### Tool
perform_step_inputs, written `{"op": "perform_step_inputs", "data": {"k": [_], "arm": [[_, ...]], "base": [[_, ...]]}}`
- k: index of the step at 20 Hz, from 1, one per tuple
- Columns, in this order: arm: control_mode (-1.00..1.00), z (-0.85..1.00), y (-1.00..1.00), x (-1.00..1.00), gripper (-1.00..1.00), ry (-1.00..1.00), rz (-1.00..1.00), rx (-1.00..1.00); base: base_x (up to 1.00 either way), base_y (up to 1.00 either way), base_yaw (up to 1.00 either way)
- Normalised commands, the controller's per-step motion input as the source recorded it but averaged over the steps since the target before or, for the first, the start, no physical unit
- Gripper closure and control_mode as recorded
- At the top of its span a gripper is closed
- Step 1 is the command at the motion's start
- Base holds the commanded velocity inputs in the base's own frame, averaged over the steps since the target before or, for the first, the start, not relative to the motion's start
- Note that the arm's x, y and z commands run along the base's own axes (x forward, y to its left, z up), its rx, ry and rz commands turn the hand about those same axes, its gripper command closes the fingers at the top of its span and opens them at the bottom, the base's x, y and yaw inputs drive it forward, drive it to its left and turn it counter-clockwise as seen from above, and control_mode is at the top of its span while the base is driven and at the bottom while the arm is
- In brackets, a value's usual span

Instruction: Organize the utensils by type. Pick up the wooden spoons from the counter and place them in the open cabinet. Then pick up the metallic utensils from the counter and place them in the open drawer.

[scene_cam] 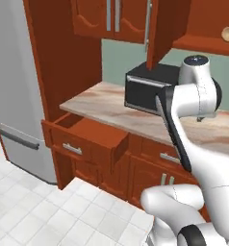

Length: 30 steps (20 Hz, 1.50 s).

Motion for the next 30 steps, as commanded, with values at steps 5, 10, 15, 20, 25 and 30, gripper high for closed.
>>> {"op": "perform_step_inputs", "data": {"k": [5,10,15,20,25,30], "arm": [[1.00,0.00,0.00,0.00,-1.00,0.00,0.00,0.00],[1.00,0.00,0.00,0.00,-1.00,0.00,0.00,0.00],[1.00,0.00,0.00,0.00,-1.00,0.00,0.00,0.00],[1.00,0.00,0.00,0.00,-1.00,0.00,0.00,0.00],[1.00,0.00,0.00,0.00,-1.00,0.00,0.00,0.00],[1.00,0.00,0.00,0.00,-1.00,0.00,0.00,0.00]], "base": [[-0.08,0.00,1.00],[-0.03,0.00,1.00],[0.55,0.02,0.46],[0.93,0.07,-0.05],[1.00,0.01,0.00],[1.00,0.02,0.00]]}}
